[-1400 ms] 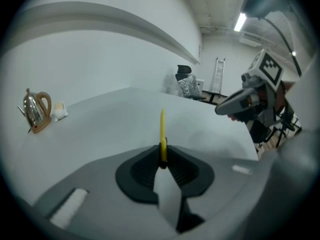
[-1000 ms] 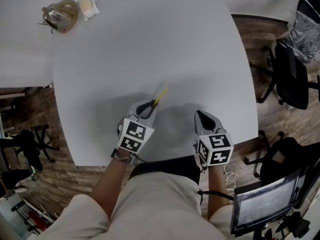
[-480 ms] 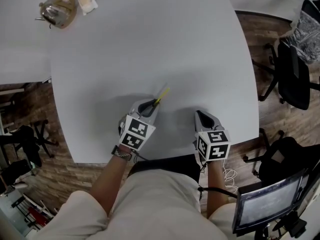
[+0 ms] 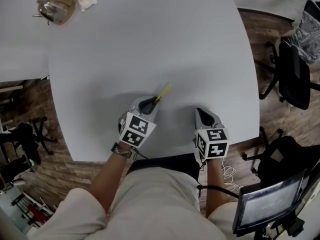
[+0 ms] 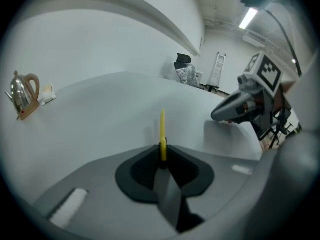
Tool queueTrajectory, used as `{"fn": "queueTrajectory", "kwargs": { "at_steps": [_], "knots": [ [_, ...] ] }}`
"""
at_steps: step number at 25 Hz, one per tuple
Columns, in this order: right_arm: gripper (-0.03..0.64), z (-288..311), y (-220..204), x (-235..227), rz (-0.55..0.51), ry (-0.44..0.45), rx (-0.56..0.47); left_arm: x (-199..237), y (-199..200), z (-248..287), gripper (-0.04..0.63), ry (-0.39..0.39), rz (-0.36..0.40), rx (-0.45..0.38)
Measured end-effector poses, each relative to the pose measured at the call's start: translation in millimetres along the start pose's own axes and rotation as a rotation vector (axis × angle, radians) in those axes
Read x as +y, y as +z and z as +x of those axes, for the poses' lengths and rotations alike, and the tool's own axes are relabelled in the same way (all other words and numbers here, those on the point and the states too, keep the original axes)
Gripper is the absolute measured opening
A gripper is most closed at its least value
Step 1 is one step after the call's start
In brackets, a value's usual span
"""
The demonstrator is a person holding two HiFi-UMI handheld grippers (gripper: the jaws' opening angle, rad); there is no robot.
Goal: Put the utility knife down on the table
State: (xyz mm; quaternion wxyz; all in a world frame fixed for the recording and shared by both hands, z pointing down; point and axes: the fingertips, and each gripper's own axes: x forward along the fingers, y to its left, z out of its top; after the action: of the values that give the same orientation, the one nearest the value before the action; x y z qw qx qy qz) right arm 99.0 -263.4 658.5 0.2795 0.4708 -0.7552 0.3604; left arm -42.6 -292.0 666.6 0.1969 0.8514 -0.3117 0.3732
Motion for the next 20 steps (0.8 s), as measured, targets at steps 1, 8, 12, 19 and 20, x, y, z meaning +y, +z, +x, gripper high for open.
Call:
{"fn": "queueTrajectory", "kwargs": {
  "at_steps": [1, 8, 12, 19, 20],
  "knots": [
    [0.001, 0.3, -0.1, 0.3, 0.000, 0.001, 0.001, -0.1, 0.3, 0.4, 0.057, 0.000, 0.000, 0.000],
    [0.002, 0.9, -1.1, -0.7, 0.009, -0.001, 0.004, -2.1, -1.1, 4.3, 0.057, -0.007, -0.010, 0.003],
    [0.002, 1.4, -2.0, -1.2, 0.015, 0.000, 0.007, -3.1, -0.2, 4.6, 0.057, -0.017, -0.016, 0.005],
    [0.000, 5.3, -0.5, 0.2, 0.018, 0.006, 0.007, -2.3, -4.3, 8.6, 0.061, -0.008, -0.021, 0.015],
    [0.000, 5.5, -0.5, 0.1, 0.018, 0.005, 0.009, -2.1, -4.4, 8.5, 0.061, -0.008, -0.021, 0.015]
  ]
}}
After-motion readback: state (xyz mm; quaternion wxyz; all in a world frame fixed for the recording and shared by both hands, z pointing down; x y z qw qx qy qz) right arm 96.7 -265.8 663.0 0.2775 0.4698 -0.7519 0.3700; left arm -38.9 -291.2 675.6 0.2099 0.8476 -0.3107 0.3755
